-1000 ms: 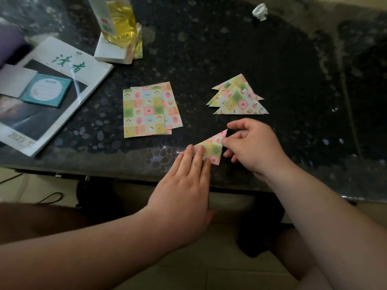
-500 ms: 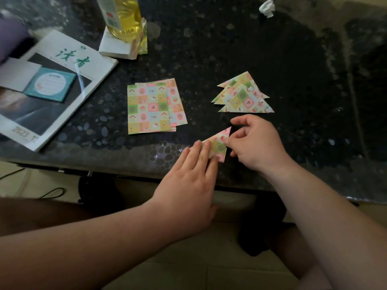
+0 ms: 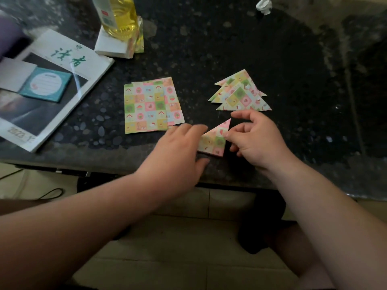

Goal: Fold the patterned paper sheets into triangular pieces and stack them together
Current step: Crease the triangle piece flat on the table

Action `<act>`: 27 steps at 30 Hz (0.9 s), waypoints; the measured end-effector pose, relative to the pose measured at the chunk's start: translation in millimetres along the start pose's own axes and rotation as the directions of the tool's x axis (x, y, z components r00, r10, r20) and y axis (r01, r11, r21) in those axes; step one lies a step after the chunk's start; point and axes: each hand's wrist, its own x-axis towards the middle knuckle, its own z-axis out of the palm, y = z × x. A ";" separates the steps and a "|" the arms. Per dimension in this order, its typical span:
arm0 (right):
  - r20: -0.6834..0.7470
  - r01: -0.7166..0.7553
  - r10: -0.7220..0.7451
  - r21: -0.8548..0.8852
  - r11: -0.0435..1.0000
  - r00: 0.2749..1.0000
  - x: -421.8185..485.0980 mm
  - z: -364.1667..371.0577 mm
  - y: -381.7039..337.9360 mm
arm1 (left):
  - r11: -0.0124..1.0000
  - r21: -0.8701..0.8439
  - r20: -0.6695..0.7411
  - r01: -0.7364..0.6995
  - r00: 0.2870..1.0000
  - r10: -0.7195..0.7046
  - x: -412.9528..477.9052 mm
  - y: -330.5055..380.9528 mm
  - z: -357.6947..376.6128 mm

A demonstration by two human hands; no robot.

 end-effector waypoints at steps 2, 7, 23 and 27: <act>0.020 -0.017 0.015 0.070 0.997 1.000 -1.2 -0.8 -1.8 | 0.998 -0.049 0.003 0.035 0.999 -0.035 6.3 -5.7 -6.3; 0.080 -0.068 0.050 0.251 0.966 0.996 -2.3 -1.3 -4.2 | 0.999 -0.043 0.040 0.014 0.999 -0.013 9.1 -8.9 -4.3; 0.220 0.214 -0.152 -0.298 0.930 0.964 -14.9 -4.8 -0.9 | 0.897 -0.350 -0.006 0.270 0.957 -0.290 20.7 -7.2 -8.5; 0.322 0.386 -0.250 -0.487 0.784 0.913 -18.2 -3.4 -1.9 | 0.952 -0.215 0.046 0.216 0.976 -0.211 19.3 -7.2 -10.5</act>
